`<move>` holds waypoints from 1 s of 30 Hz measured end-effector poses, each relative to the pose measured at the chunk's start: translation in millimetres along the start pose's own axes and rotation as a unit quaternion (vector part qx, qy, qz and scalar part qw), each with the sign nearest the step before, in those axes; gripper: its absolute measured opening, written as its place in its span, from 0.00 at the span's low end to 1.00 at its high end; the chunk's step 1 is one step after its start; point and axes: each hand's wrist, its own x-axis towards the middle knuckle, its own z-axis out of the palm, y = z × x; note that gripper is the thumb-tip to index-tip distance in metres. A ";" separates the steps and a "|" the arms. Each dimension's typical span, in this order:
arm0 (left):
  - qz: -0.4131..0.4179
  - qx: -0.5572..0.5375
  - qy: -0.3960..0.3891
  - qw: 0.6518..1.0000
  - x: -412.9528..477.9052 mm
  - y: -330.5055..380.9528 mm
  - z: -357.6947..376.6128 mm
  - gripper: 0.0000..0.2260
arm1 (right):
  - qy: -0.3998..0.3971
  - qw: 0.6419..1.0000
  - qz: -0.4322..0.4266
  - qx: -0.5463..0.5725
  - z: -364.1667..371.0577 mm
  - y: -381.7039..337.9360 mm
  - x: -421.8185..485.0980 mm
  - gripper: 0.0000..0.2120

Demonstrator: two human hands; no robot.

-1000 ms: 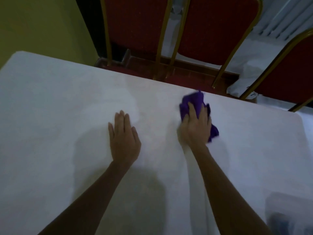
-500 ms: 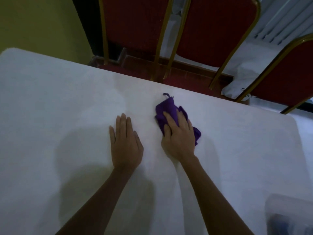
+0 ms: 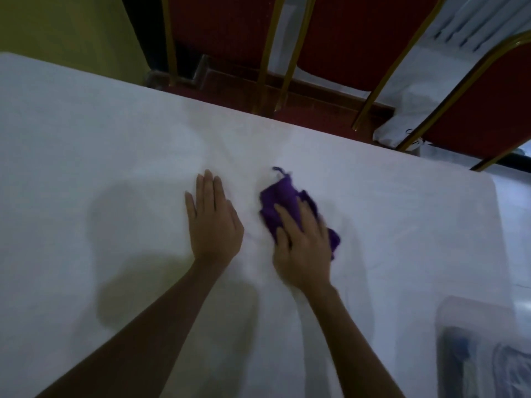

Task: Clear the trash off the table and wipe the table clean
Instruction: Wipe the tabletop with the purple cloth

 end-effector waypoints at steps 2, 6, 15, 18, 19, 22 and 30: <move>0.001 -0.009 0.011 1.000 -0.7 2.1 2.3 0.24 | 0.027 0.995 0.086 -0.032 -8.4 27.8 21.5 0.22; 0.007 -0.017 0.035 0.999 0.0 0.4 6.4 0.24 | 0.030 0.983 0.181 0.001 -5.7 18.3 113.2 0.24; -0.088 -0.165 0.053 0.981 13.6 -55.4 -13.4 0.24 | -0.057 0.991 -0.119 0.019 17.3 -40.8 18.6 0.25; -0.123 -0.117 0.058 0.984 23.6 -104.7 -21.6 0.24 | -0.052 0.996 -0.068 -0.004 7.0 -21.1 51.8 0.25; -0.126 -0.108 0.062 0.984 24.1 -114.5 -22.9 0.24 | -0.048 0.998 -0.037 -0.011 6.3 -24.4 76.0 0.25; -0.110 -0.060 0.090 0.988 13.9 -125.0 -19.0 0.22 | -0.040 0.999 0.008 -0.013 18.7 -66.0 147.9 0.25; -0.084 -0.033 0.142 0.986 2.9 -127.7 -10.8 0.20 | -0.099 0.972 -0.211 0.013 63.3 -179.5 134.1 0.24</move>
